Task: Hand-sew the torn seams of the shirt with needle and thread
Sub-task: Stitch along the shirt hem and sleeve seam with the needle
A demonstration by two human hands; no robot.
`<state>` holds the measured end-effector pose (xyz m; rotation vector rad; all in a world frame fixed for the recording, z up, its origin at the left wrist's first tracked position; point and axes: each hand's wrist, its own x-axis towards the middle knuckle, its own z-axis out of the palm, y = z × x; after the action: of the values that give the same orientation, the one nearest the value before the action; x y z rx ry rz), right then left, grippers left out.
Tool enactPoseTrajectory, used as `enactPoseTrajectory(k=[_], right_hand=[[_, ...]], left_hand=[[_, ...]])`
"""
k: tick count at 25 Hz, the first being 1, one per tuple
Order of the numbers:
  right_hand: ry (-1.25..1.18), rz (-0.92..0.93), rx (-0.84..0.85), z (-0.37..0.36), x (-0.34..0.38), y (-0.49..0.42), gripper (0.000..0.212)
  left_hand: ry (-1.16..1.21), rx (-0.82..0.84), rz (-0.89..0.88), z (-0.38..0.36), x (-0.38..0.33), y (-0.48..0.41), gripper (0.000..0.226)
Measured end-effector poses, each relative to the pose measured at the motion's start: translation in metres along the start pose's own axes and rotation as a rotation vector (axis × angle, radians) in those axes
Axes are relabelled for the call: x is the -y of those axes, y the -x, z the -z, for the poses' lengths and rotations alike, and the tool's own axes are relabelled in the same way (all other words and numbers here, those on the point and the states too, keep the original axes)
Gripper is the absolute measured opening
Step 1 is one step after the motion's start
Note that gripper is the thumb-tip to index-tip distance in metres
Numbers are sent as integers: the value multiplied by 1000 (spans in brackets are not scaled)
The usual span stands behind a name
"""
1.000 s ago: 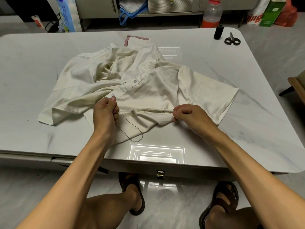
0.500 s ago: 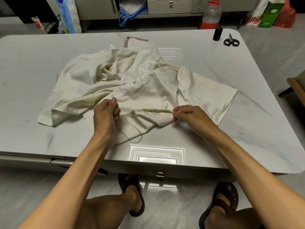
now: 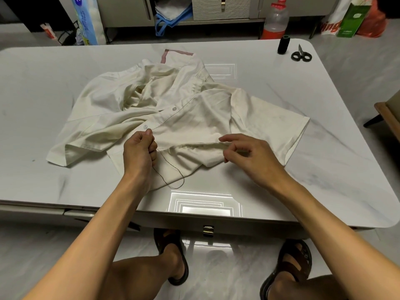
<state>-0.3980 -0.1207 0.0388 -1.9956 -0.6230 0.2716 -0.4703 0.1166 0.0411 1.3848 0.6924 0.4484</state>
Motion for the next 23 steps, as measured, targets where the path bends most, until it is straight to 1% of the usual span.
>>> enactPoseTrajectory(k=[4,5,8,13,18,23], right_hand=[[214,12,106,-13,-7,-1,19],[236,18,117,-15,-6,-1,19],[169,14,116,-15,0,-2,20],[168,107,-9,-21,-3,-2,20],[185,18,29,-22,-6,-2,21],[185,-49,29,-20,-6,-2,20]], left_hand=[[-14,-11,17,1,0,-2,38],[-24,-12,17,1,1,-2,38],[-46,-22,14,1,1,-2,38],[-54,-34,8,2,-1,-3,37],[-101,-38,-20,3,-1,-2,38],[-178,-92,-116,12,2,-9,38]])
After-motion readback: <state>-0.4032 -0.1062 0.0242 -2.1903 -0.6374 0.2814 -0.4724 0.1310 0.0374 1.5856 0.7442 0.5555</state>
